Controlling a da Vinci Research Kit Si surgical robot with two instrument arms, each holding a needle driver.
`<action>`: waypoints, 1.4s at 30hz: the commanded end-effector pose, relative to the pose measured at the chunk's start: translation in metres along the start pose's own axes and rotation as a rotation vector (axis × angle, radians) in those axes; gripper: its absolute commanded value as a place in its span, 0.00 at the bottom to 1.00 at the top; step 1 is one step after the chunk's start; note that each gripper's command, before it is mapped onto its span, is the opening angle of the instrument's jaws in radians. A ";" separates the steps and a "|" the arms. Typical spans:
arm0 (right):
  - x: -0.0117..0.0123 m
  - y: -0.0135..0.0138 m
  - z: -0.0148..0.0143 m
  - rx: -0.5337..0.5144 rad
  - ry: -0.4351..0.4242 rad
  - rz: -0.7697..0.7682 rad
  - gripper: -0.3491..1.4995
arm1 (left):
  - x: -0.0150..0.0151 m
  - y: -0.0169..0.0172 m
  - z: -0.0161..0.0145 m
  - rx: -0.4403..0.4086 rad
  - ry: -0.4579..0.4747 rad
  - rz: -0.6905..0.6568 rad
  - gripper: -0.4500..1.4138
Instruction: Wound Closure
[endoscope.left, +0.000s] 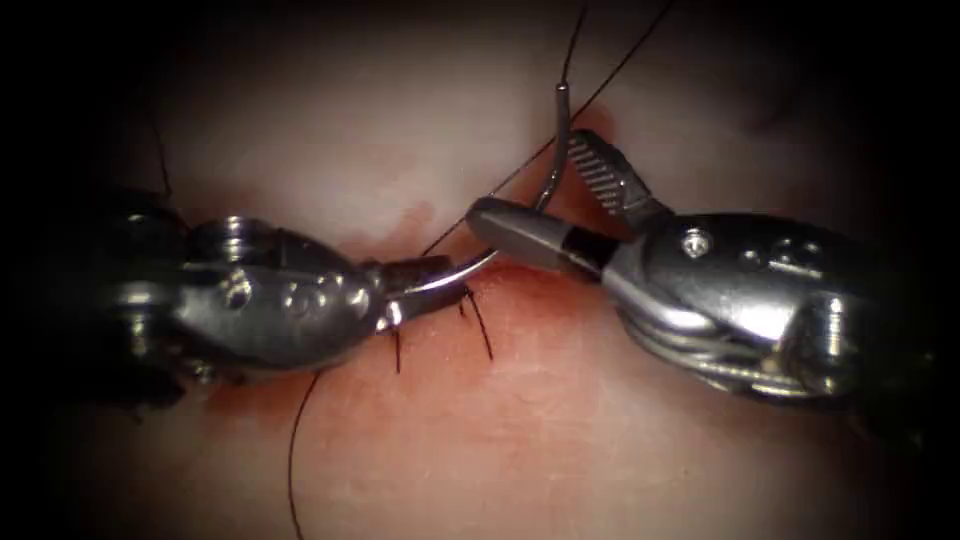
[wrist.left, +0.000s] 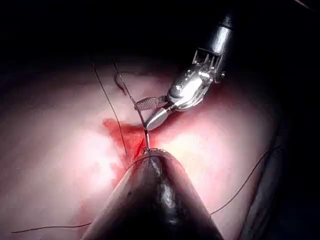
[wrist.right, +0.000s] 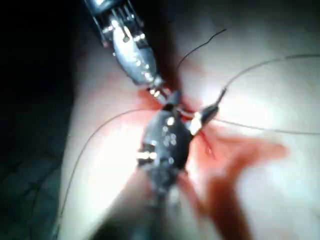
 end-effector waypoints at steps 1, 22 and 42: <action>-0.0008 -0.0006 0.0008 0.003 -0.007 -0.001 0.74 | 0.0001 0.0004 0.0006 0.002 0.000 0.002 0.00; -0.0007 0.0000 0.0008 0.023 -0.023 -0.055 0.00 | 0.0006 0.0006 0.0002 0.027 -0.002 0.018 0.00; -0.0008 0.0052 0.0004 0.385 0.084 -0.283 0.00 | 0.0073 0.0002 -0.0074 -0.371 0.238 -0.239 0.50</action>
